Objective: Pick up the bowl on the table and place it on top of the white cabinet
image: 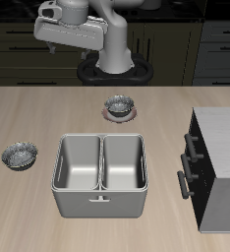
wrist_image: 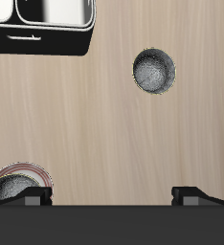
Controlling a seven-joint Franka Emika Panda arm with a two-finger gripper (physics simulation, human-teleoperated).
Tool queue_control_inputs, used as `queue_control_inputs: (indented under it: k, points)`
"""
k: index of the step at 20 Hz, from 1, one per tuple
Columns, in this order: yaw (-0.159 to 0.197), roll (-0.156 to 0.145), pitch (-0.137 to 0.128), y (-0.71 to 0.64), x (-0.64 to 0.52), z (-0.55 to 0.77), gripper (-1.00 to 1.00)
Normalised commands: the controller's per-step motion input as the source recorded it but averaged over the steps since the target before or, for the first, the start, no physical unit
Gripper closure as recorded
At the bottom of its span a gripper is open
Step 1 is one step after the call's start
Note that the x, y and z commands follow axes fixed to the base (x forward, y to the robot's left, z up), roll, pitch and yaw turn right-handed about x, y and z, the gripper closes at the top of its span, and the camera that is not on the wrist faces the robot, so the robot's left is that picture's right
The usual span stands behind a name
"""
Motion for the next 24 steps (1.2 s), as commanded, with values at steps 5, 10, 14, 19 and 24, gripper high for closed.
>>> queue_control_inputs:
  k: [5,10,14,19,24]
  points:
    - [-0.017,-0.047,-0.016,-0.37,-0.03,0.06,-1.0]
    - [0.047,0.001,-0.023,-0.23,-0.02,0.08,-1.0]
    - [0.027,-0.033,-0.038,-0.32,-0.04,0.21,-1.0]
    - [0.018,0.0,-0.019,-0.45,-0.03,0.22,-1.0]
    - [-0.031,-0.046,-0.01,-0.55,-0.03,0.11,-1.0]
